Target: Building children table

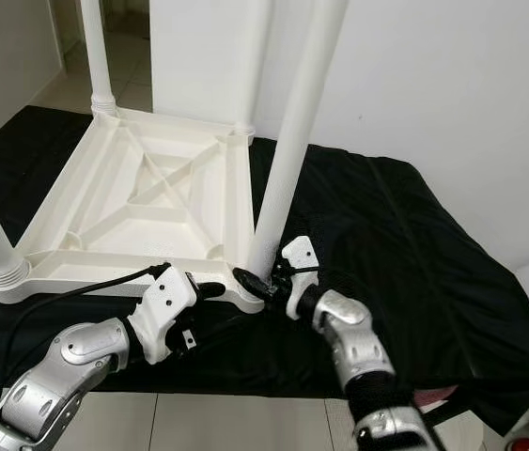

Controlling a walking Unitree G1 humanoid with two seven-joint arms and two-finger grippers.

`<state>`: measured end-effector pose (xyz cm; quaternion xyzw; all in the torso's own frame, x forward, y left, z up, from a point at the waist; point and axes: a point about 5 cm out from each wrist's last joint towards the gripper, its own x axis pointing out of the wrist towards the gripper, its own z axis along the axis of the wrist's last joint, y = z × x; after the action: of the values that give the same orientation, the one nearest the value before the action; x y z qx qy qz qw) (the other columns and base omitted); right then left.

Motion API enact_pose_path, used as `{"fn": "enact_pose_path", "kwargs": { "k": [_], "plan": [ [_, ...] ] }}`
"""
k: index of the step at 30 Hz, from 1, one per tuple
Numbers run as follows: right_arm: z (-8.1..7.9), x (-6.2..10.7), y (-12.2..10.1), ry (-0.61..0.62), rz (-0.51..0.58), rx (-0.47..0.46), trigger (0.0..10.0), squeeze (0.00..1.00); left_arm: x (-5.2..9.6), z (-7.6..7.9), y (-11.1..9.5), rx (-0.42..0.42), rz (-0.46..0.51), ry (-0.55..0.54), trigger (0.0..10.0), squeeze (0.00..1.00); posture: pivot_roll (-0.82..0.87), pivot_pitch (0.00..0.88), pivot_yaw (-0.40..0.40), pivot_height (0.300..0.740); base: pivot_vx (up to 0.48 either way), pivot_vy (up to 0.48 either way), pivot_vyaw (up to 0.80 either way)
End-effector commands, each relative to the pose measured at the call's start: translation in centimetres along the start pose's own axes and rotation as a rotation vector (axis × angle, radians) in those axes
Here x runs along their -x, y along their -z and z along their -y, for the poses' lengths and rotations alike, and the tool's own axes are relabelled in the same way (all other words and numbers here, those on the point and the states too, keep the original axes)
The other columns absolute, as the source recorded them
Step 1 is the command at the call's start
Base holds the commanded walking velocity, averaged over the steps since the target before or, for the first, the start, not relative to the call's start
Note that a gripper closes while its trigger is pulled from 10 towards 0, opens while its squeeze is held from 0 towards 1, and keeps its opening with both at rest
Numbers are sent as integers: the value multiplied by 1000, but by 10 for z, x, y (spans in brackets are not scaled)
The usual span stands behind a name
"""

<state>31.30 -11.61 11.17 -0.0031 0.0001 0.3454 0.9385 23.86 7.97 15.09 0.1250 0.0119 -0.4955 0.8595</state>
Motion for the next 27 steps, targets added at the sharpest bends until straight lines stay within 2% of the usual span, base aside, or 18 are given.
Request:
{"fn": "enact_pose_path", "kwargs": {
  "k": [1,2,4,6,7,9,10,12,14,15,16,24,27],
  "plan": [
    [13,9,10,136,-75,7,10000,0,-3,0,-1,0,9,8,10000,0,42,0,-145,740,0,0,0],
    [13,9,10,136,-75,7,10000,0,-3,0,-1,0,9,8,10000,0,42,0,-145,740,0,0,0],
    [9,16,14,353,-82,-20,10000,0,-5,-1,-2,-6,15,14,10000,0,37,0,-145,740,0,0,0],
    [9,16,14,353,-82,-20,10000,0,-5,-1,-2,-6,15,14,10000,0,37,0,-145,740,0,0,0],
    [6,19,16,442,-83,-24,10000,0,-6,-1,-2,-8,19,16,10000,0,33,0,-146,740,0,0,0],
    [6,19,16,442,-83,-24,10000,0,-6,-1,-2,-8,19,16,10000,0,33,0,-146,740,0,0,0],
    [4,22,17,532,-86,-46,10000,0,-7,-2,-4,-10,28,17,10000,0,29,0,-148,740,0,0,0],
    [4,22,17,532,-86,-46,10000,0,-7,-2,-4,-10,28,17,10000,0,29,0,-148,740,0,0,0],
    [-3,22,13,622,-53,-92,10000,0,-9,-3,-5,-13,34,18,10000,0,34,0,-148,740,0,0,0],
    [-7,21,10,638,-33,-103,10000,463,-8,-3,-6,-15,36,18,10000,0,36,0,-149,740,0,0,0],
    [-10,20,8,624,-6,-123,10000,1000,-8,-4,-6,-16,39,12,10000,0,41,0,-152,740,0,0,0],
    [-12,20,-2,566,57,-125,10000,1000,-6,-6,-9,-17,46,-5,10000,0,49,0,-159,740,0,0,0],
    [-11,24,-7,466,70,-110,10000,1000,-5,-7,-9,-19,47,-13,10000,0,50,0,-161,740,0,0,0]
  ]
}}
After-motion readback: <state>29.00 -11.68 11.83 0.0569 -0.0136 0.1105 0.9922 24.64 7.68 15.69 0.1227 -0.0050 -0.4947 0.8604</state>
